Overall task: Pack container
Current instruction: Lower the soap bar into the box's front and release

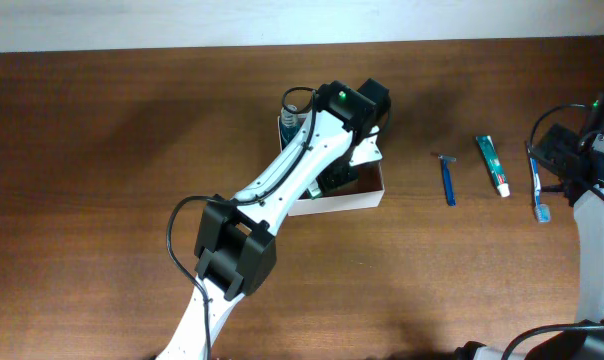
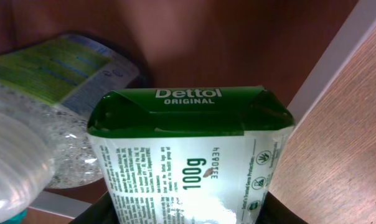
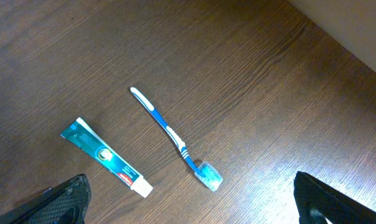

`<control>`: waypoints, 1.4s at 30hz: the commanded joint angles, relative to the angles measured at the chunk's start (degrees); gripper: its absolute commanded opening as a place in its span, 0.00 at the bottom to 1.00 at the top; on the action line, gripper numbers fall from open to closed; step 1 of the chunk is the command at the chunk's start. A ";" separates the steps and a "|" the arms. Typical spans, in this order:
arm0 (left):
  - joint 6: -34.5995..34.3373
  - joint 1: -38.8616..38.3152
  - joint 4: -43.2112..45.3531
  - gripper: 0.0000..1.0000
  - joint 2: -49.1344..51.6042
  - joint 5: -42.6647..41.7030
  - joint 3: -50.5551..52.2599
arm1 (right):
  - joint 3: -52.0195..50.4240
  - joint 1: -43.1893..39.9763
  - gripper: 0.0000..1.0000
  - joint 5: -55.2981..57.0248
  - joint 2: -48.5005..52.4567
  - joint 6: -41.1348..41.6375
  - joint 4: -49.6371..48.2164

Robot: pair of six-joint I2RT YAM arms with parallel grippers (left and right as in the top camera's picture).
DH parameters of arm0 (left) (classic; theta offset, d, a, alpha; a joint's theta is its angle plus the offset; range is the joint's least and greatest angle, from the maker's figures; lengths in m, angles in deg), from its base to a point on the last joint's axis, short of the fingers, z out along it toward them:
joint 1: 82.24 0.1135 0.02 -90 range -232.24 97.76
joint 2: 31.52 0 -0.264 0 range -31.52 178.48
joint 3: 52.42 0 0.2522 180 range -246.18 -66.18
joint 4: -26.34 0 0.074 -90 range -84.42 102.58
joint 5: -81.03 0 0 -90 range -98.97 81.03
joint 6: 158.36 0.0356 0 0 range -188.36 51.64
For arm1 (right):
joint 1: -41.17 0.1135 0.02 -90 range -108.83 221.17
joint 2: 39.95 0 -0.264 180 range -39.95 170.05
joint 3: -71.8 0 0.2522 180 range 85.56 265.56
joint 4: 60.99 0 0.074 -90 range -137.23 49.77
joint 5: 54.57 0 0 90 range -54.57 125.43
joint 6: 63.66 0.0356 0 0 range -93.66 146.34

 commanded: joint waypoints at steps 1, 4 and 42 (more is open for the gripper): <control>1.81 0.46 -0.09 0.41 -1.64 0.61 0.31 | 0.50 -0.15 0.98 1.11 0.11 -0.33 -0.15; 1.81 0.46 -0.07 0.44 -1.64 0.63 0.31 | 0.50 -0.15 0.99 1.11 0.11 -0.33 -0.15; 1.75 0.15 -1.84 0.59 -2.34 1.62 0.28 | 0.50 -0.15 0.99 1.11 0.11 -0.33 -0.15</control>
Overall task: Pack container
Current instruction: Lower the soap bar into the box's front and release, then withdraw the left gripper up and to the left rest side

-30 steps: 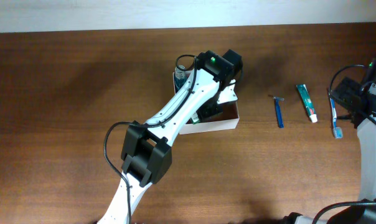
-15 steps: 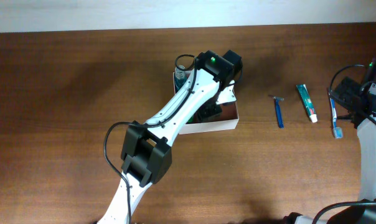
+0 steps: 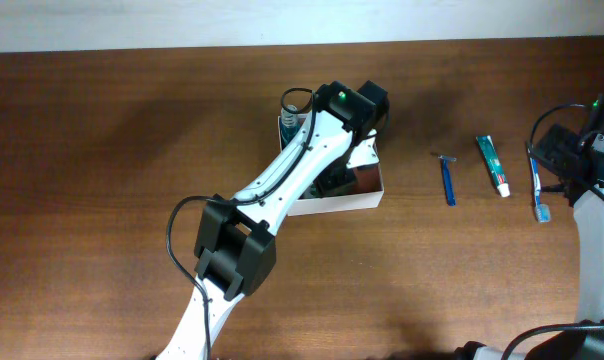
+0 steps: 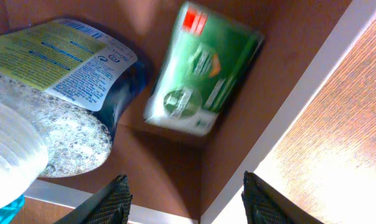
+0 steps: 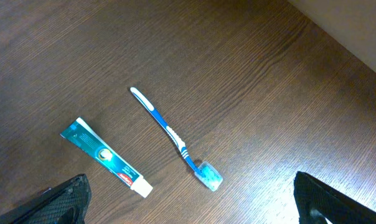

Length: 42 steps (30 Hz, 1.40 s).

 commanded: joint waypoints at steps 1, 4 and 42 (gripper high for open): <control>0.70 -0.07 -0.22 0.59 -2.49 0.35 0.11 | 0.50 -0.15 0.98 1.14 0.11 -0.35 -0.15; 0.68 -0.87 -0.22 0.59 -3.61 -0.15 -0.20 | 0.50 -0.15 0.98 1.14 0.11 -0.35 -0.17; -47.54 37.09 4.74 0.99 -32.89 2.49 -0.33 | 0.50 -0.15 0.99 1.14 0.11 -0.35 -0.17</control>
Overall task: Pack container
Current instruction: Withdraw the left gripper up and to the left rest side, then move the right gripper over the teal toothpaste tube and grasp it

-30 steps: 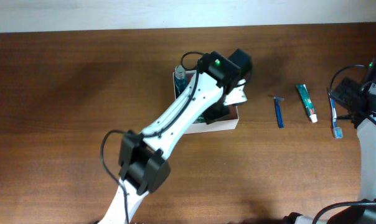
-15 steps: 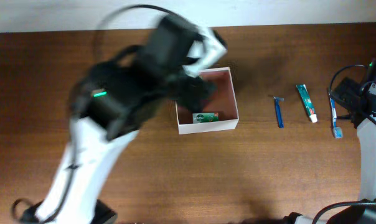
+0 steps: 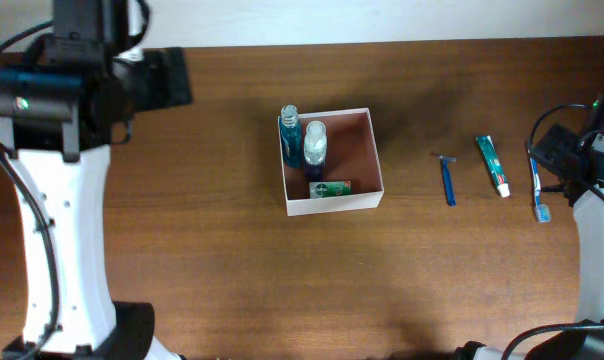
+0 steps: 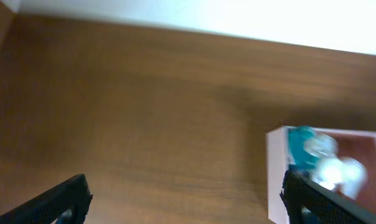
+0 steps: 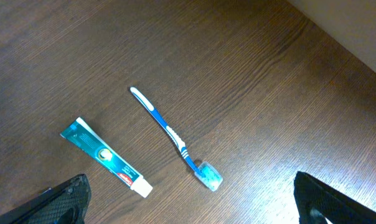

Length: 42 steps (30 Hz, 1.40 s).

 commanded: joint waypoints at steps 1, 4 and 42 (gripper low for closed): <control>-6.99 3.85 -0.02 0.99 2.95 -0.11 3.37 | 0.50 -0.15 0.98 1.11 0.11 -0.37 -0.15; -6.99 5.20 0.02 0.99 4.94 -0.11 5.86 | 0.50 -0.15 0.99 1.11 0.11 -0.37 -0.17; -6.97 5.33 0.63 0.99 17.27 0.09 8.94 | 0.50 -0.11 0.98 -32.52 1.84 -14.38 2.62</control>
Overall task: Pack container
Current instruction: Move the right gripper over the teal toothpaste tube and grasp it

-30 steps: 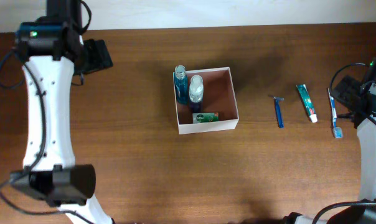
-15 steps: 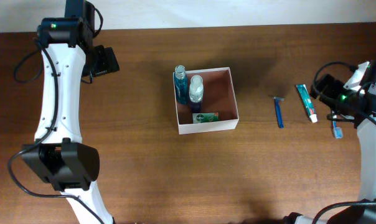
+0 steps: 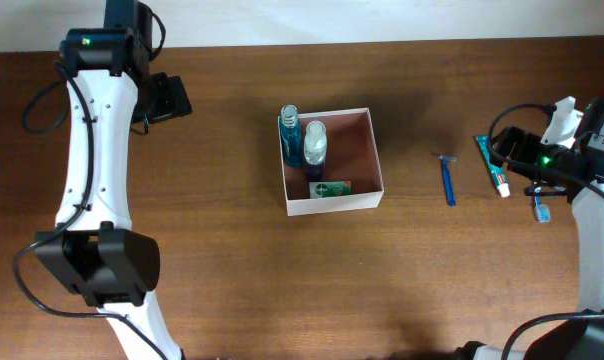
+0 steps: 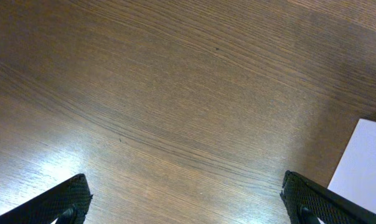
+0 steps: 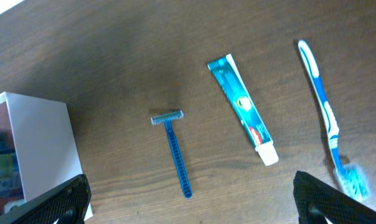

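Observation:
A white box (image 3: 374,160) stands mid-table holding two clear bottles (image 3: 314,142) along its left side and a green soap pack (image 3: 329,187) at the front. To its right lie a blue razor (image 5: 173,152), a teal toothpaste tube (image 5: 243,109) and a blue toothbrush (image 5: 328,118) on the wood. My right gripper (image 5: 191,208) is open above them, nearest the toothpaste, holding nothing. My left gripper (image 4: 185,208) is open and empty over bare table far left of the box (image 4: 362,163).
The left arm (image 3: 92,170) runs down the table's left side. The right arm (image 3: 592,230) stands at the right edge and partly covers the toothbrush from overhead. A pale wall strip borders the far edge.
My right gripper has moved left over the items; its view now takes in the razor and the box edge. The left arm has re-posed at the far left, looking down at bare wood.
My left gripper was shut on the green soap pack inside the box. Then it was open with the soap lying in the box. Then the left arm was away at the far left, the box uncovered. Now the right gripper has shifted over the razor and toothpaste.

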`<control>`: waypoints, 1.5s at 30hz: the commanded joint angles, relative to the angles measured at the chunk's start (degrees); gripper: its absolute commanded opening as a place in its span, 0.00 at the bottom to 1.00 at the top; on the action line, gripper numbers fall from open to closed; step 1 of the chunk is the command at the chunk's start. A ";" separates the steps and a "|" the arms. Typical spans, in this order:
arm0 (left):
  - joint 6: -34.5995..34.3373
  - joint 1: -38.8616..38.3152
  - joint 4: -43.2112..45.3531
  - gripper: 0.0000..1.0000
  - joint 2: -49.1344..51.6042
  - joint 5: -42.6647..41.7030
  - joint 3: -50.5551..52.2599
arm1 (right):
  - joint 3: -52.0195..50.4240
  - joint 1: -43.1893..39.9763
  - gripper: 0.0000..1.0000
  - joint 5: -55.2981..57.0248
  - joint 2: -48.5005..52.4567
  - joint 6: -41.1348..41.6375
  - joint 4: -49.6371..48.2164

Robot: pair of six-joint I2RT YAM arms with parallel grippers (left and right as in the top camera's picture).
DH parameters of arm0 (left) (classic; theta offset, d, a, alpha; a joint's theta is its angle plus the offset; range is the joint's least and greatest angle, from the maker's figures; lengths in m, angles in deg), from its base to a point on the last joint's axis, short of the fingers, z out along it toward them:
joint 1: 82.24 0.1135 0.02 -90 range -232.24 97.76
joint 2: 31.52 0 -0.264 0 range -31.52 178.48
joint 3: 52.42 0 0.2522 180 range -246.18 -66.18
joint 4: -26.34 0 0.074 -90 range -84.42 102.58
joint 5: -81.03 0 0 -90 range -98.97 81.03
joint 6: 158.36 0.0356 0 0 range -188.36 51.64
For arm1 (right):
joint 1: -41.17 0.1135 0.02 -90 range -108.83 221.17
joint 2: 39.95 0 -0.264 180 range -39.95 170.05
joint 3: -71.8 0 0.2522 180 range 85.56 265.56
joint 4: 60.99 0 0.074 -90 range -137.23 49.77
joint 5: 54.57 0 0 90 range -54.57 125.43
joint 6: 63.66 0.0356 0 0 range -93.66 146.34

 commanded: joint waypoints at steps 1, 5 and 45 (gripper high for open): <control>-0.76 0.04 0.13 0.99 0.44 0.00 0.31 | 0.50 -0.11 0.98 0.76 0.11 -2.23 -1.20; -0.76 0.04 0.13 0.99 0.44 0.00 0.31 | 0.50 -0.11 0.99 0.83 1.51 -6.21 -2.56; -0.76 0.15 0.15 0.99 0.44 0.00 0.31 | 0.52 4.55 0.99 16.61 25.64 -23.78 -15.52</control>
